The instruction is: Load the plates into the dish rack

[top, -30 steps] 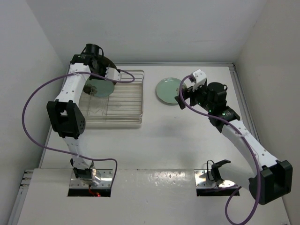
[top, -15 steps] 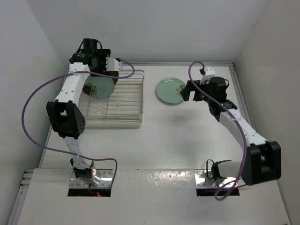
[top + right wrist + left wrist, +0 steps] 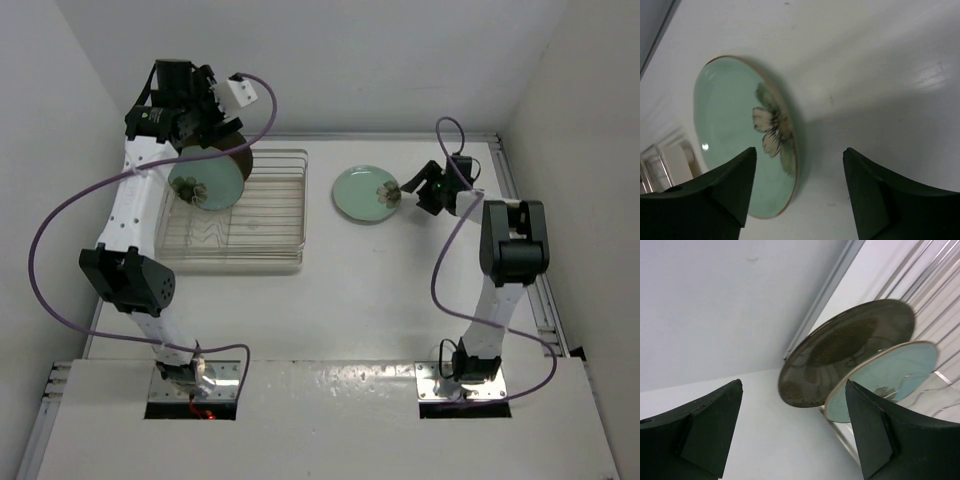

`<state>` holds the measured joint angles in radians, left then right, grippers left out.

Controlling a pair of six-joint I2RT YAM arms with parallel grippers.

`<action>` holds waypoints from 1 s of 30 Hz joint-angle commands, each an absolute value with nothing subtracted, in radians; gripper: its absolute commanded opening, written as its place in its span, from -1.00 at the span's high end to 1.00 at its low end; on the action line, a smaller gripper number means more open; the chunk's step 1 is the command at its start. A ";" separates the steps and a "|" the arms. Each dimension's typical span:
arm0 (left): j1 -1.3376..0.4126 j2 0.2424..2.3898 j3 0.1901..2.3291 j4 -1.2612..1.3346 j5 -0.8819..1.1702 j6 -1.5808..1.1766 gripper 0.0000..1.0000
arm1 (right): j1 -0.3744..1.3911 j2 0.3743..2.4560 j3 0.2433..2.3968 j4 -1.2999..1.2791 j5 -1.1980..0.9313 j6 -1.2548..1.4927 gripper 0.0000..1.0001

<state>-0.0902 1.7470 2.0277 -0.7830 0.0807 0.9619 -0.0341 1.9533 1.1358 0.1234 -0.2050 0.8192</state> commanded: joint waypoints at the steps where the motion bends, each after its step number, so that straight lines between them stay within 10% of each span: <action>1: -0.127 1.720 2.066 -0.859 0.084 0.793 -0.76 | -0.057 2.084 1.238 0.183 -0.281 1.017 -0.34; 26: -0.147 1.825 2.292 -0.923 0.094 0.772 -0.76 | -0.008 2.255 1.341 -0.136 -0.368 0.963 0.15; 30: -0.147 1.835 2.301 -0.923 0.104 0.772 -0.79 | -0.008 2.302 1.400 -0.169 -0.367 0.948 1.00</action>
